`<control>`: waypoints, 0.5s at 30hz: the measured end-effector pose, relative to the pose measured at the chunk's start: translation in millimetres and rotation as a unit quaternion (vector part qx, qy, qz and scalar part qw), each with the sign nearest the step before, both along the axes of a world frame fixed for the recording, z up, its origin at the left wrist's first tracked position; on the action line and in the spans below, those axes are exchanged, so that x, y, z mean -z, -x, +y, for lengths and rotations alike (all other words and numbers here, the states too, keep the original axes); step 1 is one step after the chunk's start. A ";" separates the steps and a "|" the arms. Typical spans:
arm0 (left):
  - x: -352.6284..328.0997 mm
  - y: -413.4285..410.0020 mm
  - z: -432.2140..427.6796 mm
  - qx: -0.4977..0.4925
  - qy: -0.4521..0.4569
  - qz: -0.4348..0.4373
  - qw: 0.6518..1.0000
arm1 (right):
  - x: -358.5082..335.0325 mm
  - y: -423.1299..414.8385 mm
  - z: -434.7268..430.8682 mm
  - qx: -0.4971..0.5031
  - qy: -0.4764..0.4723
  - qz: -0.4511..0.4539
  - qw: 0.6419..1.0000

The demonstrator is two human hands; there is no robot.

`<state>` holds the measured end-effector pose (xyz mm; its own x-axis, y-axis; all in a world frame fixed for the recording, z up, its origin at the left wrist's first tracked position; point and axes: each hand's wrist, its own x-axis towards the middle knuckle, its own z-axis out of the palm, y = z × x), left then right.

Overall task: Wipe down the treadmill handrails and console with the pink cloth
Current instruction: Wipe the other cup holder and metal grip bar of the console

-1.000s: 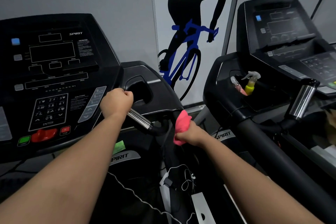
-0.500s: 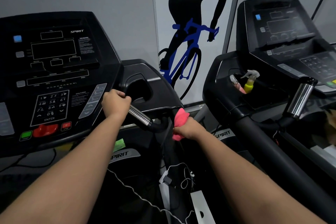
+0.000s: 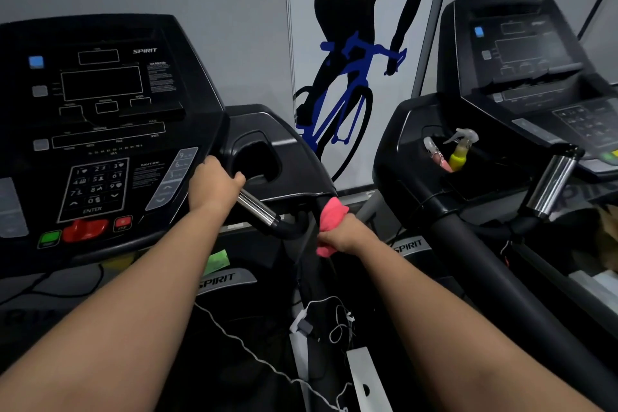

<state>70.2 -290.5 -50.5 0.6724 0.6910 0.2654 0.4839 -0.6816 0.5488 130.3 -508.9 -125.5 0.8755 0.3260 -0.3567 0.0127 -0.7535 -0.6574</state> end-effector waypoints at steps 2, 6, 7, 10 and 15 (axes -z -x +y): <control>-0.2 1.4 -0.2 0.001 -0.001 0.008 1.000 | 1.6 0.5 -2.0 0.017 -0.012 0.002 1.000; -3.5 1.8 -2.0 -0.003 0.006 0.019 1.000 | 41.0 -21.8 -13.2 -0.008 -0.018 0.036 0.999; -4.3 2.0 -2.3 -0.005 0.010 0.021 1.000 | 16.2 -3.1 -16.1 -0.012 -0.010 0.035 0.999; -7.9 2.8 -2.7 0.001 0.011 0.026 1.000 | -5.8 13.0 -23.1 -0.019 0.008 0.040 0.999; -5.6 2.4 -4.2 -0.008 0.005 0.033 0.999 | 6.3 2.2 -17.3 -0.005 -0.017 0.018 1.000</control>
